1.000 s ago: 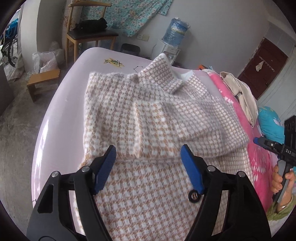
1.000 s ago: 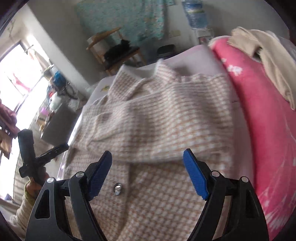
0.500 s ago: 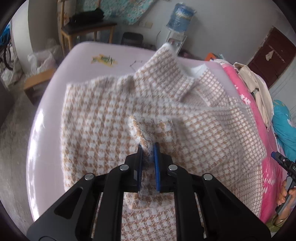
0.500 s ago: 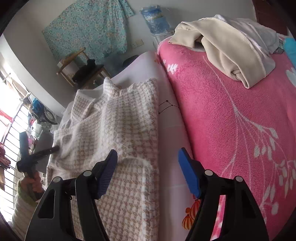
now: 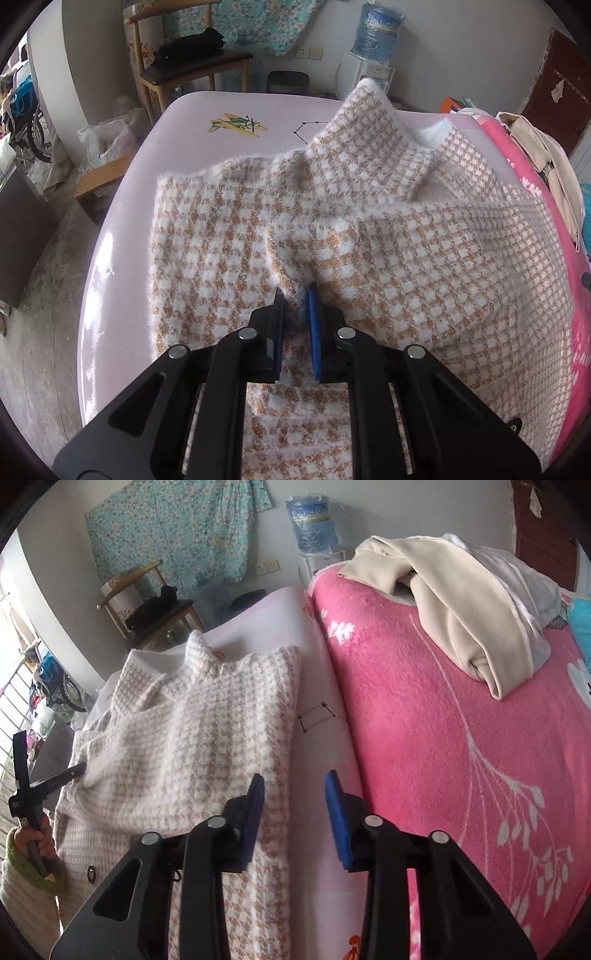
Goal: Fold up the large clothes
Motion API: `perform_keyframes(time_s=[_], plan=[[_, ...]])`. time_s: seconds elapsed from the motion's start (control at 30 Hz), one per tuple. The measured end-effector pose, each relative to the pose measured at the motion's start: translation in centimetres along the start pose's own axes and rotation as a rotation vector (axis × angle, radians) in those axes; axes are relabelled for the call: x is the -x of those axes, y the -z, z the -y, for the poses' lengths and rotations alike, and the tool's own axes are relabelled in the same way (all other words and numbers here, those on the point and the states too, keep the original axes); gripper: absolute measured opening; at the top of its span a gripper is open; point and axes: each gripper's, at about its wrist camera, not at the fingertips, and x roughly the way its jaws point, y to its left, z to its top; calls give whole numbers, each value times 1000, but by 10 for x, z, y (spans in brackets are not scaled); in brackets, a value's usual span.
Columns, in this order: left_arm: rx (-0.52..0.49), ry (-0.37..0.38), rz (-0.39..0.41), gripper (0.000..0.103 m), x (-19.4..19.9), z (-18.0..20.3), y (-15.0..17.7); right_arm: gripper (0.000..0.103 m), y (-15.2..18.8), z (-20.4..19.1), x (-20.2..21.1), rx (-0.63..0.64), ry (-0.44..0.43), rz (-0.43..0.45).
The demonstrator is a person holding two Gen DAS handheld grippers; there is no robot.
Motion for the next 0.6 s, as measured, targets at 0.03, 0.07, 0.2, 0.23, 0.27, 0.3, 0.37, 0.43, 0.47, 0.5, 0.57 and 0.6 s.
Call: perform_keyframes(time_s=[0.03,0.07,0.2,0.23,0.27,0.3,0.37,0.43,0.47,0.5,0.57,0.6], plan=[[-4,-4,2,11,1,0,-1,25,-7,-8,-5,21,-10,4],[-4,-8,4,11,1,0,-2,23,-12,-15,-11,37,-21,1],[3,-16,17,11,4,-2,0,20,-20,-27,-60,86,38,-85],[3,-15,18,11,3,-2,0,16,-19,-24,-74,94,69,-126],[2,-15,19,11,3,-3,1,15,-17,-21,-82,90,63,-141],[-2,-15,20,11,2,-3,1,15,-18,-21,-82,87,61,-149],[-20,-18,25,12,4,-2,2,14,-23,-31,-73,107,94,-148],[-36,-22,29,16,7,-2,3,15,-29,-44,-63,138,117,-130],[-36,-20,35,17,10,-2,3,15,-33,-51,-57,151,94,-112],[-32,-18,47,18,15,-3,2,17,-36,-59,-53,164,71,-100],[-27,-19,97,24,29,-4,2,18,-43,-76,-51,199,50,-77],[-25,-3,128,27,37,-3,2,19,-45,-84,-53,217,42,-69]])
